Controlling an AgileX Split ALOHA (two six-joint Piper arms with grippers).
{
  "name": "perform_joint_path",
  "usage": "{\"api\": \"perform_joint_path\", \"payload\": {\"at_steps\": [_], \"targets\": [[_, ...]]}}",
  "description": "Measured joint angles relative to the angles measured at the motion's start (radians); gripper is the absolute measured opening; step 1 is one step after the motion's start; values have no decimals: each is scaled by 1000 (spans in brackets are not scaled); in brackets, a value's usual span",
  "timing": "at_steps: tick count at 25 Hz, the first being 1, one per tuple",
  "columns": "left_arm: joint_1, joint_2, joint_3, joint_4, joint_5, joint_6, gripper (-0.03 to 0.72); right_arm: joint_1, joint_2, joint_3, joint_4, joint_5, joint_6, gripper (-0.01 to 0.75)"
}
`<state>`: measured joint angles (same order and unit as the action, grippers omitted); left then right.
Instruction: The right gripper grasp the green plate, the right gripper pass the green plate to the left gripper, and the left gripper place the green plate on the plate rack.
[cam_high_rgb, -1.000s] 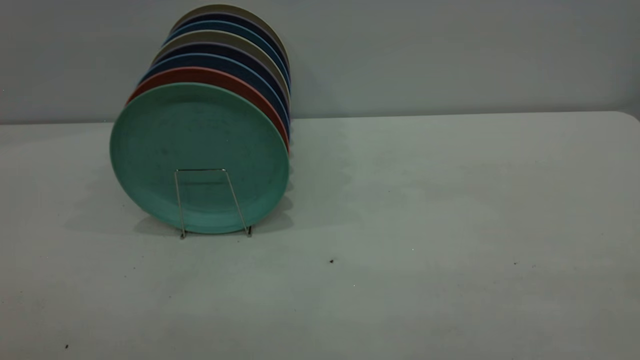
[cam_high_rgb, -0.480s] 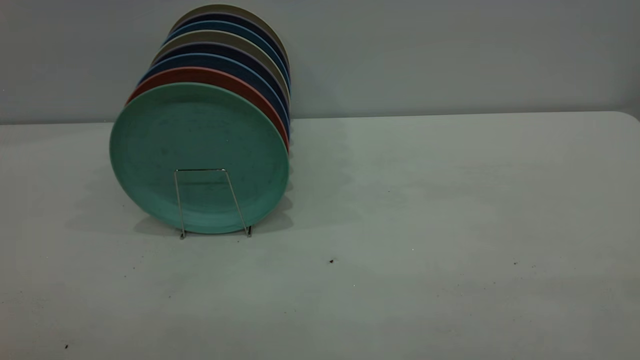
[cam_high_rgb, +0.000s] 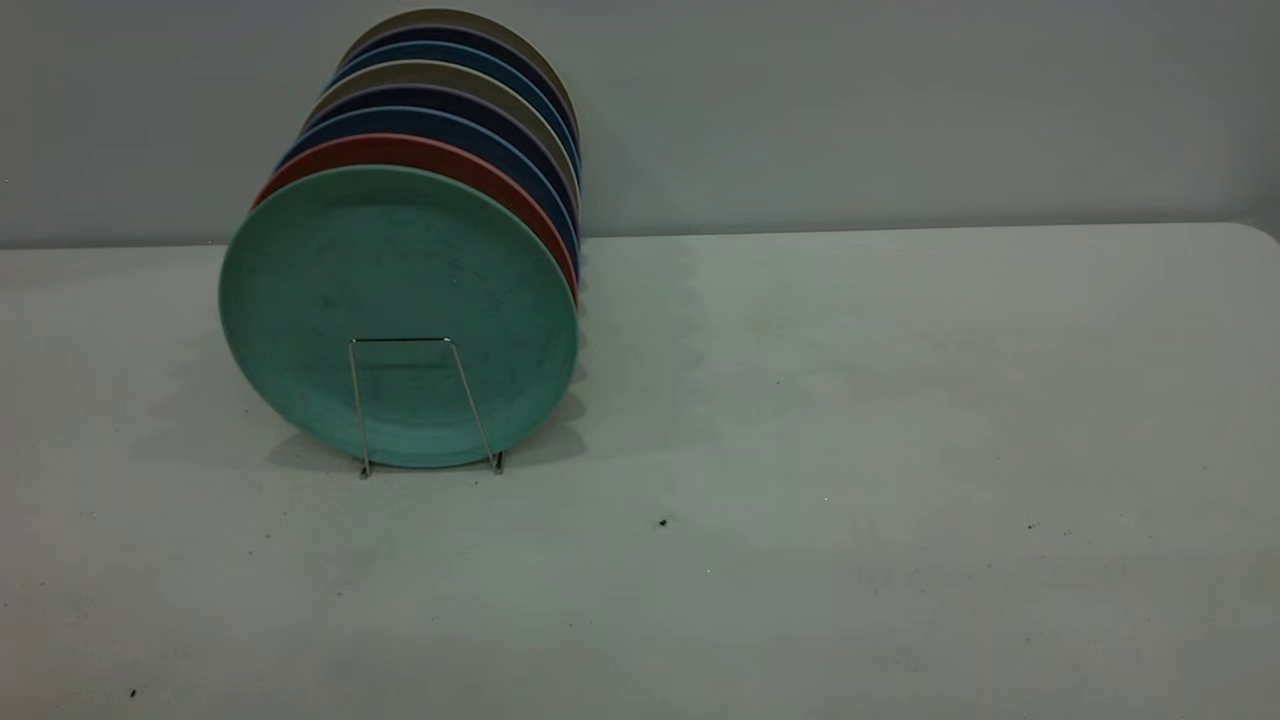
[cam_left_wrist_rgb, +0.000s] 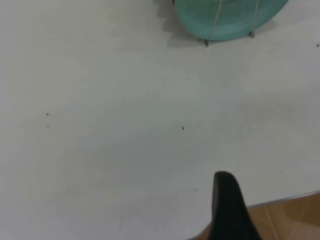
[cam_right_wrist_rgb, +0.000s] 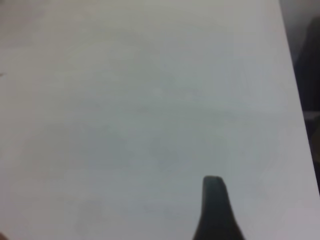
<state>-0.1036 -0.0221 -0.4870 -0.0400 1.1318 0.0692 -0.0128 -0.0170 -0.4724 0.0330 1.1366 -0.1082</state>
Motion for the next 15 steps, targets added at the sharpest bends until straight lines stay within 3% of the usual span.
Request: {"api": "perform_joint_path", "payload": {"at_steps": [15], "targets": [[0,0,0,0,0,0,473,0,0,0,-25,0,49,527]]}}
